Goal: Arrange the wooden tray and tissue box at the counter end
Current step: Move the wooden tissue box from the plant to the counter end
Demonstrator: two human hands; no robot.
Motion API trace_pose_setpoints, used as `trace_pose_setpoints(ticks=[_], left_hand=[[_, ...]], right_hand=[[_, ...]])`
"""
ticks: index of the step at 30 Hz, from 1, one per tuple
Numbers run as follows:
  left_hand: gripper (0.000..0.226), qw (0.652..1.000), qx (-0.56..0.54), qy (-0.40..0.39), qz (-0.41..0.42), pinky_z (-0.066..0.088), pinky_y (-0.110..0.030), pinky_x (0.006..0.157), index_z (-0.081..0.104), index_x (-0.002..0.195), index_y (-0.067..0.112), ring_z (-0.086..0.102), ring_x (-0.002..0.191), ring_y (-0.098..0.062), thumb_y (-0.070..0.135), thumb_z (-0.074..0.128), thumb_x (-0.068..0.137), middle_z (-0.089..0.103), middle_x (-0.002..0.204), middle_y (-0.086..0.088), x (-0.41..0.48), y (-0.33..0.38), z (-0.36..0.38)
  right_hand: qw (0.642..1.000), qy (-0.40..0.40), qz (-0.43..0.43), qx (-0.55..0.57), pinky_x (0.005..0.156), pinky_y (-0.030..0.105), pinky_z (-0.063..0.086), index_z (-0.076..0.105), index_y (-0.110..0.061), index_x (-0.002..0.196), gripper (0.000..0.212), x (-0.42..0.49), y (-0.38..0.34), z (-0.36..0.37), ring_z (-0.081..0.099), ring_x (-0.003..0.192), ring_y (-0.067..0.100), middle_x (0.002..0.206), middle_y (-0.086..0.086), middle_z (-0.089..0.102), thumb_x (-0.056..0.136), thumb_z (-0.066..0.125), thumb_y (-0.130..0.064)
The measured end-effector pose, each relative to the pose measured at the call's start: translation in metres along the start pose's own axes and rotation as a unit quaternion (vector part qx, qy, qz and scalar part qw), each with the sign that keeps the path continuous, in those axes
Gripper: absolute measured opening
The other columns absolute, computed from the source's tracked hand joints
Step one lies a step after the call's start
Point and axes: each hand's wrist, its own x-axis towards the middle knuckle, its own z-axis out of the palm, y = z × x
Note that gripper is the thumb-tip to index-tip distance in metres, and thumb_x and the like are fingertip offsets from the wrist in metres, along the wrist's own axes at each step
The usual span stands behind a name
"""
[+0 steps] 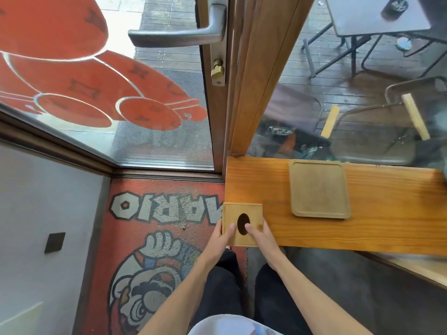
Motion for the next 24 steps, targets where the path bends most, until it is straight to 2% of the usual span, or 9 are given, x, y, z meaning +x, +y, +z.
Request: trace_pose_setpoints(ticks=[1, 3, 5, 8, 12, 16, 18, 22, 24], left_hand=[[0.063, 1.0, 0.004, -0.001, 0.0, 0.05, -0.029, 0.108, 0.037, 0.152, 0.023, 0.057, 0.131, -0.009, 0.052, 0.055, 0.098, 0.053, 0.151, 0.001, 0.0, 0.0, -0.001], [0.076, 1.0, 0.001, 0.001, -0.001, 0.043, -0.04, 0.118, 0.028, 0.158, 0.02, 0.05, 0.141, -0.017, 0.053, 0.057, 0.097, 0.046, 0.158, -0.002, 0.0, 0.001, -0.002], [0.087, 1.0, -0.01, 0.004, 0.002, 0.032, -0.049, 0.125, 0.016, 0.163, 0.021, 0.038, 0.15, -0.022, 0.057, 0.057, 0.095, 0.033, 0.166, -0.003, -0.001, 0.001, -0.003], [0.096, 0.999, -0.019, 0.03, -0.007, 0.023, -0.046, 0.128, 0.005, 0.164, 0.02, 0.025, 0.156, -0.022, 0.063, 0.055, 0.094, 0.022, 0.169, 0.001, -0.002, 0.0, -0.001], [0.105, 0.999, -0.03, 0.028, 0.024, 0.034, -0.045, 0.124, 0.027, 0.161, 0.019, 0.044, 0.147, -0.018, 0.075, 0.059, 0.079, 0.045, 0.16, 0.001, -0.002, 0.001, 0.006], [0.08, 0.999, -0.009, 0.039, 0.024, 0.037, -0.035, 0.12, 0.035, 0.157, 0.02, 0.047, 0.141, -0.01, 0.061, 0.057, 0.092, 0.048, 0.155, 0.009, -0.003, 0.0, 0.006], [0.065, 0.999, 0.012, 0.042, 0.029, 0.042, -0.027, 0.111, 0.042, 0.153, 0.024, 0.053, 0.135, -0.008, 0.053, 0.056, 0.097, 0.054, 0.149, 0.012, -0.002, 0.001, 0.004], [0.066, 0.998, -0.004, 0.054, 0.025, 0.04, -0.046, 0.12, 0.042, 0.154, 0.014, 0.052, 0.14, -0.02, 0.047, 0.056, 0.099, 0.058, 0.149, -0.002, 0.0, -0.001, 0.005], [0.07, 0.998, -0.011, 0.057, 0.017, 0.039, -0.049, 0.121, 0.038, 0.156, 0.011, 0.05, 0.141, -0.022, 0.048, 0.056, 0.099, 0.055, 0.152, -0.005, -0.001, -0.001, 0.006]], right_hand=[[1.0, 0.003, -0.004, -0.002, 0.096, 0.025, 0.044, 0.032, -0.024, 0.154, 0.067, -0.001, 0.001, 0.0, 0.054, 0.122, 0.013, 0.141, -0.003, 0.054, 0.095, 0.064, -0.027], [1.0, 0.005, -0.007, -0.005, 0.093, 0.022, 0.047, 0.034, -0.026, 0.153, 0.065, -0.002, 0.003, 0.001, 0.055, 0.119, 0.01, 0.138, -0.005, 0.055, 0.095, 0.064, -0.029], [1.0, 0.006, -0.004, -0.005, 0.098, 0.027, 0.048, 0.035, -0.026, 0.152, 0.065, -0.003, 0.006, 0.0, 0.055, 0.123, 0.013, 0.141, -0.003, 0.055, 0.095, 0.064, -0.032], [1.0, 0.015, 0.005, -0.01, 0.097, 0.026, 0.049, 0.038, -0.026, 0.151, 0.063, -0.006, 0.01, 0.001, 0.056, 0.122, 0.012, 0.14, -0.004, 0.057, 0.094, 0.064, -0.037], [0.999, 0.035, 0.009, -0.018, 0.078, 0.013, 0.046, 0.041, -0.027, 0.149, 0.062, -0.005, 0.011, 0.0, 0.057, 0.11, 0.002, 0.137, -0.006, 0.059, 0.093, 0.064, -0.04], [0.998, 0.046, 0.029, -0.025, 0.091, 0.023, 0.04, 0.039, -0.027, 0.149, 0.067, -0.003, 0.014, -0.001, 0.052, 0.097, -0.008, 0.119, -0.022, 0.057, 0.091, 0.067, -0.044], [0.998, 0.052, 0.036, -0.03, 0.093, 0.025, 0.038, 0.036, -0.026, 0.151, 0.071, -0.002, 0.016, -0.001, 0.051, 0.099, -0.004, 0.126, -0.019, 0.055, 0.09, 0.067, -0.046], [0.998, 0.045, 0.032, -0.031, 0.084, 0.015, 0.042, 0.039, -0.036, 0.144, 0.063, -0.003, 0.015, -0.001, 0.053, 0.098, -0.009, 0.126, -0.02, 0.056, 0.089, 0.067, -0.048], [0.998, 0.043, 0.035, -0.034, 0.097, 0.025, 0.044, 0.04, -0.03, 0.148, 0.069, -0.001, 0.017, -0.003, 0.055, 0.115, 0.003, 0.137, -0.012, 0.056, 0.088, 0.068, -0.05]])
